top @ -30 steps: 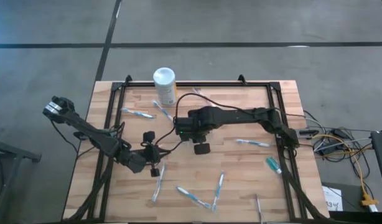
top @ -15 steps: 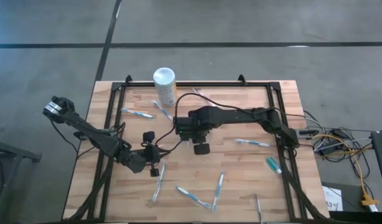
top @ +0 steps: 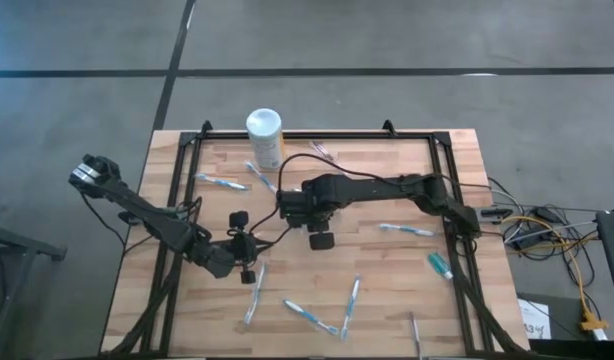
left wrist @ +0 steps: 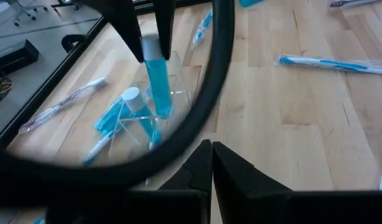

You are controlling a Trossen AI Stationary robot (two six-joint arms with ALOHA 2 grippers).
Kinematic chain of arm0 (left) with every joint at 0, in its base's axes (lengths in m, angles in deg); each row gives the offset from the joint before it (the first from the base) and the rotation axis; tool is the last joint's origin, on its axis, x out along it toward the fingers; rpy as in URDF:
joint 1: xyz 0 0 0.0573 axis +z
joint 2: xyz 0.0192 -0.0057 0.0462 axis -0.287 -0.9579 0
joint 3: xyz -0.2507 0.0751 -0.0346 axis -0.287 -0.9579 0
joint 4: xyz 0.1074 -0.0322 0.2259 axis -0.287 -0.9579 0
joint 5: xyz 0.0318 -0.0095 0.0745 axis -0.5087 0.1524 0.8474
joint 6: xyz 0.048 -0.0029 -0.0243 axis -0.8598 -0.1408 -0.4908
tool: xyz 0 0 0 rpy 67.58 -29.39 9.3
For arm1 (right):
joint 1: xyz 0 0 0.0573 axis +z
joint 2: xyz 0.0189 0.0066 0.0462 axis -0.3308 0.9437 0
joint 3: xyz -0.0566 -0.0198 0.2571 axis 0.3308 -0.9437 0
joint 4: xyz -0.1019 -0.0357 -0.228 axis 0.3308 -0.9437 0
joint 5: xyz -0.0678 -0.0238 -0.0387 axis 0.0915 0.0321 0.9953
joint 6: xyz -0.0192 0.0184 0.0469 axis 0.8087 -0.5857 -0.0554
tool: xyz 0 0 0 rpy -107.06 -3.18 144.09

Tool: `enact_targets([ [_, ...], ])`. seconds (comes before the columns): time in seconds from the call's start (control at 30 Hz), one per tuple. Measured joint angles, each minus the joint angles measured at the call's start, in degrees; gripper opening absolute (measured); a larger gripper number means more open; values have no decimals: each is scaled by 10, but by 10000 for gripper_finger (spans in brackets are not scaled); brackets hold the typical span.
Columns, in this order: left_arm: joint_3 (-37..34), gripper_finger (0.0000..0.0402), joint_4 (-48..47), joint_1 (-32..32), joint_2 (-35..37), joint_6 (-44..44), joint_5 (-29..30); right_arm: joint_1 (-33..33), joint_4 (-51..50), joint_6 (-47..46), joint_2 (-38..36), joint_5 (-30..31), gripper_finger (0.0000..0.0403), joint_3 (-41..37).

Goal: Pick & Place toothbrushing station
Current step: Put the blue mouthwash into the transparent organizer

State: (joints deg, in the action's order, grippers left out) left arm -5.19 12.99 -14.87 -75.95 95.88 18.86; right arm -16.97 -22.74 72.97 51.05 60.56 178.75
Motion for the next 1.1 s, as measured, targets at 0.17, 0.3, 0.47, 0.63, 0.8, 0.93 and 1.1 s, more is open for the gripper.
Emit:
enact_targets([
  [0.17,0,14,-2,0,0,0,0,-2,1,0,7,0,91,0],
  [0.3,0,16,-2,0,0,0,-1,-2,2,-2,8,0,91,0],
  [0.47,0,17,-1,0,0,1,0,-4,11,-6,8,0,91,-4],
  [0.63,0,14,-1,0,0,1,0,-10,18,-17,8,0,91,-14],
  [0.8,0,16,2,0,0,3,-3,-12,30,-21,8,0,91,-33],
  [0.93,0,16,1,0,0,3,-4,-14,43,-21,8,-1,91,-50],
  [1.1,0,16,2,0,0,3,-3,-13,60,-21,8,-24,91,-55],
])
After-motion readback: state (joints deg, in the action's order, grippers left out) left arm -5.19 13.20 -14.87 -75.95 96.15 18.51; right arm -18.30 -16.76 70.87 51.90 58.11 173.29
